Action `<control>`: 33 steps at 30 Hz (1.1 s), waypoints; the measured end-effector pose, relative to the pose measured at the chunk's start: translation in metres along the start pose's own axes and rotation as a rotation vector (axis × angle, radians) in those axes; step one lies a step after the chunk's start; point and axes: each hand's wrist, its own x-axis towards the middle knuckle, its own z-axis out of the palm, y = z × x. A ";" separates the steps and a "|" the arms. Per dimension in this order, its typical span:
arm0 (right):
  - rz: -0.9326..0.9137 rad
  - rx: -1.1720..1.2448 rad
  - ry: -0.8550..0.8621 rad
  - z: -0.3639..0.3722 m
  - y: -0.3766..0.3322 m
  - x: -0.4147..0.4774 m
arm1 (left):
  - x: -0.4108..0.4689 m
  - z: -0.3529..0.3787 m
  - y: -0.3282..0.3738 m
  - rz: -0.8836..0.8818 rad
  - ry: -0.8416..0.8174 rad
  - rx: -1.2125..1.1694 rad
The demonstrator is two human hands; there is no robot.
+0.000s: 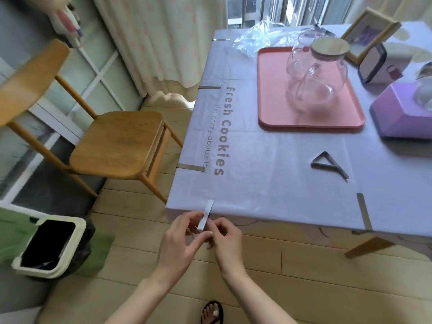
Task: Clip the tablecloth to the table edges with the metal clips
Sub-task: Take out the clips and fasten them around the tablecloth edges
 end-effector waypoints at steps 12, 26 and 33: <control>-0.076 0.232 -0.153 -0.001 0.019 0.013 | 0.017 0.006 -0.028 0.463 0.114 0.291; -0.305 0.262 -0.197 -0.011 0.037 0.022 | 0.037 -0.013 -0.036 0.744 0.022 0.560; -1.471 -0.525 0.288 -0.039 0.073 0.035 | 0.040 -0.009 -0.040 0.852 0.087 0.596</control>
